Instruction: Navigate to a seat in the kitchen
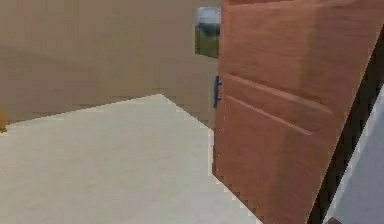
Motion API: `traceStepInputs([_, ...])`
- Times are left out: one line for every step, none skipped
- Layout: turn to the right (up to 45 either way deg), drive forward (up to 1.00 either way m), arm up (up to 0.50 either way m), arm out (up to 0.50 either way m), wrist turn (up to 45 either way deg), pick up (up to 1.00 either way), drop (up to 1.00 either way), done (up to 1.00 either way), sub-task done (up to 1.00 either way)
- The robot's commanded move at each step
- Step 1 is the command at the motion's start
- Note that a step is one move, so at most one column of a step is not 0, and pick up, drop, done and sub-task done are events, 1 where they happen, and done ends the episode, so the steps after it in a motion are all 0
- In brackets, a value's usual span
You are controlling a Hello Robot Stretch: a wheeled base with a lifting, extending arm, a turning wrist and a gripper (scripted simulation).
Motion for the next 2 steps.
traceStepInputs([-45.0, 0.0, 0.0, 0.0, 0.0, 0.0, 0.0, 0.0, 0.0])
traceStepInputs([-3.0, 0.0, 0.0, 0.0, 0.0, 0.0, 0.0, 0.0, 0.0])
